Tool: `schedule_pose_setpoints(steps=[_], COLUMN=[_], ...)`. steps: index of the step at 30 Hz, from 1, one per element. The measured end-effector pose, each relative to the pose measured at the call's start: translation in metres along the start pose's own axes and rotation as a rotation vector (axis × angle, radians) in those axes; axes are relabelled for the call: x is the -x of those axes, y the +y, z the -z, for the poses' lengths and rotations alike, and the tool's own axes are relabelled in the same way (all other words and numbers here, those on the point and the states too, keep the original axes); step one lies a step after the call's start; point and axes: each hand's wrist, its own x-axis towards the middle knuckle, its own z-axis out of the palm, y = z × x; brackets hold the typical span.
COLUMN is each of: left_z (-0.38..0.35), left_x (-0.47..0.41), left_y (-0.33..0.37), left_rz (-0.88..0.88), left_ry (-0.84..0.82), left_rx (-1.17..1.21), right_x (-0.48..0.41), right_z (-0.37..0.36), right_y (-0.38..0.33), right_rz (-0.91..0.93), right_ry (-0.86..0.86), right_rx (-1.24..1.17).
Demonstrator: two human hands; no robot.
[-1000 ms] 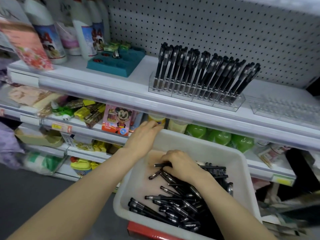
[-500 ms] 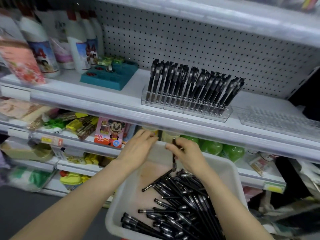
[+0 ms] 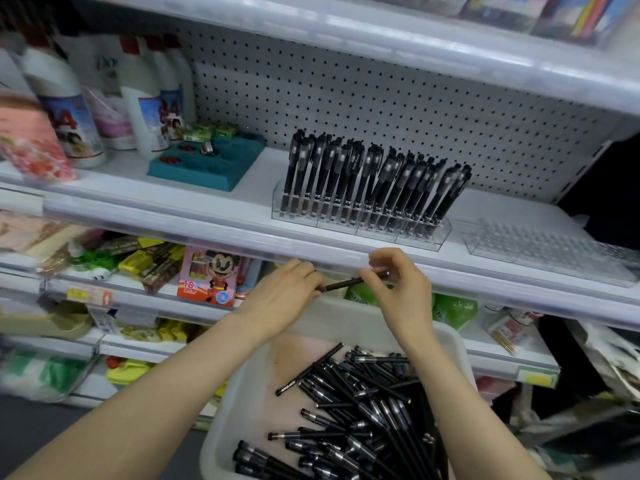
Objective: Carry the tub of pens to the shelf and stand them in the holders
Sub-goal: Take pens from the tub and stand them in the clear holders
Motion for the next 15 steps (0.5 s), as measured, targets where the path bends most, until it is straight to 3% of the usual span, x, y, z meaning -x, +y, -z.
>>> schedule_pose_setpoints(steps=[2,5,9,12,15], left_z=[-0.001,0.001,0.009,0.022,0.04], left_x=[-0.002,-0.008,-0.012,-0.012,-0.018], left_y=[-0.004,-0.004,-0.001,-0.009,-0.022], left_rz=[-0.049,-0.14,-0.18,-0.007,0.191], left_ry=[0.022,0.07,0.093,0.184,0.214], left_rx=[-0.096,-0.206,-0.198,-0.124,-0.127], right_x=[-0.001,0.0,-0.002,-0.014,-0.037], right_z=[0.0,-0.013,-0.021,-0.007,0.01], right_y=[0.0,-0.005,-0.004,-0.009,-0.029], right_rz=[0.366,0.566,0.457,0.306,0.202], right_ry=[-0.061,-0.195,-0.265,-0.308,-0.237], right_rx=[0.455,0.737,0.7,0.633,0.502])
